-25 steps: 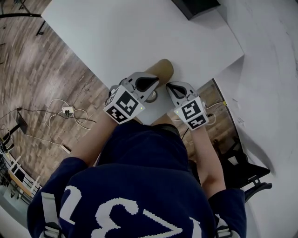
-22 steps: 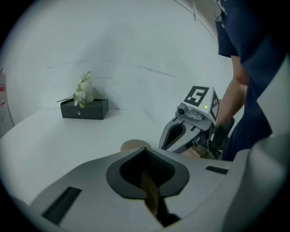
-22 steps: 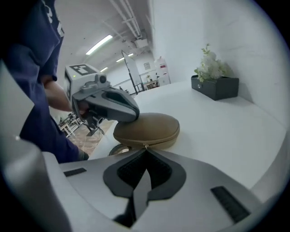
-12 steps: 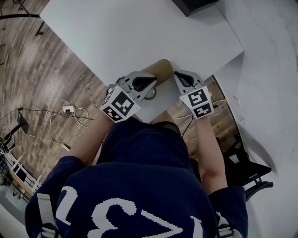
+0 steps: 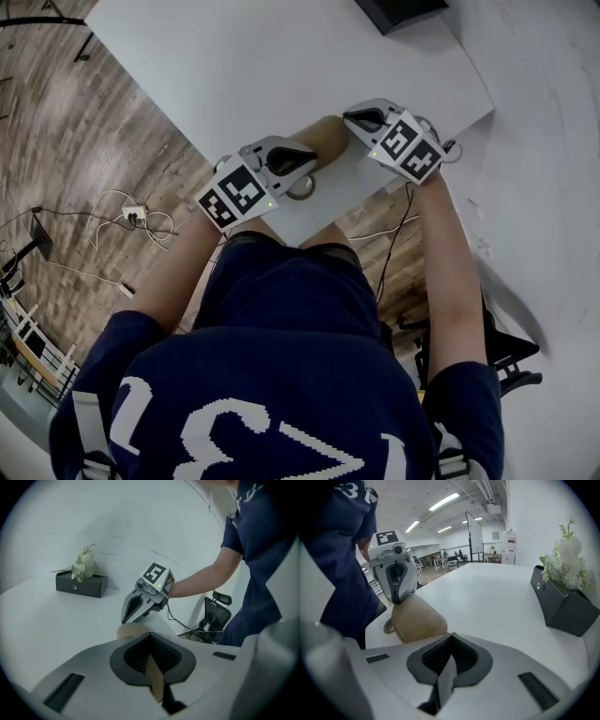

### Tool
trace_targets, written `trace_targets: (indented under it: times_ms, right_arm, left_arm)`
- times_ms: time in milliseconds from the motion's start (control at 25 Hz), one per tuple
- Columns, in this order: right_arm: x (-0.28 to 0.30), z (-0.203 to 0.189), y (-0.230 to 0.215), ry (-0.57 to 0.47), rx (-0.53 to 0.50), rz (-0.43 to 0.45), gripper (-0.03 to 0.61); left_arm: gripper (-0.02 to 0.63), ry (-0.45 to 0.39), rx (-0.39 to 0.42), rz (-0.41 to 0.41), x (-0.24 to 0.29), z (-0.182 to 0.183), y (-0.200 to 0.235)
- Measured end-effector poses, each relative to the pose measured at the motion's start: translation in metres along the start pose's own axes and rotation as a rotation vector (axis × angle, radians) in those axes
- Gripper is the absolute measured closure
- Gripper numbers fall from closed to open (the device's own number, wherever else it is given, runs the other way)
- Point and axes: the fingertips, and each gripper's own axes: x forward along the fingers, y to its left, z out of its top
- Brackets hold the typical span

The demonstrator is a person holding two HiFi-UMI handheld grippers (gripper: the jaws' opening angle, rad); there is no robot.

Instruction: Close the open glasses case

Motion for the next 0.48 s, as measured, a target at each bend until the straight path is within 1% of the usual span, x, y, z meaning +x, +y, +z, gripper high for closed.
trace_targets:
  times_ms: [80,120,200,240,320,360,480]
  right_arm:
    - [0.002,0.002,-0.006,-0.015,0.029,-0.026,0.557]
    - [0.0,0.003,-0.011,-0.032,0.051,-0.069,0.555]
    - [-0.012,0.009,-0.026,-0.091,0.119,-0.202,0.554]
    - [-0.022,0.012,-0.032,-0.128,0.162,-0.275,0.554]
    - [-0.049,0.019,-0.042,-0.219,0.251,-0.396,0.554]
    - [-0.063,0.023,-0.044,-0.272,0.292,-0.436,0.554]
    - [-0.104,0.039,-0.04,-0.415,0.387,-0.487,0.554]
  left_arm:
    - [0.601,0.004,-0.007,-0.022,0.001,0.001,-0.001]
    - [0.601,-0.001,-0.008,-0.03,0.0,0.001,-0.002]
    - [0.601,-0.034,-0.021,-0.029,-0.003,0.003,-0.001]
    - [0.601,-0.064,-0.036,-0.011,-0.007,0.006,0.002]
    - [0.601,-0.136,-0.067,0.059,-0.018,0.014,0.015]
    - [0.601,-0.173,-0.078,0.104,-0.027,0.02,0.024]
    - [0.601,-0.296,-0.106,0.239,-0.061,0.047,0.052]
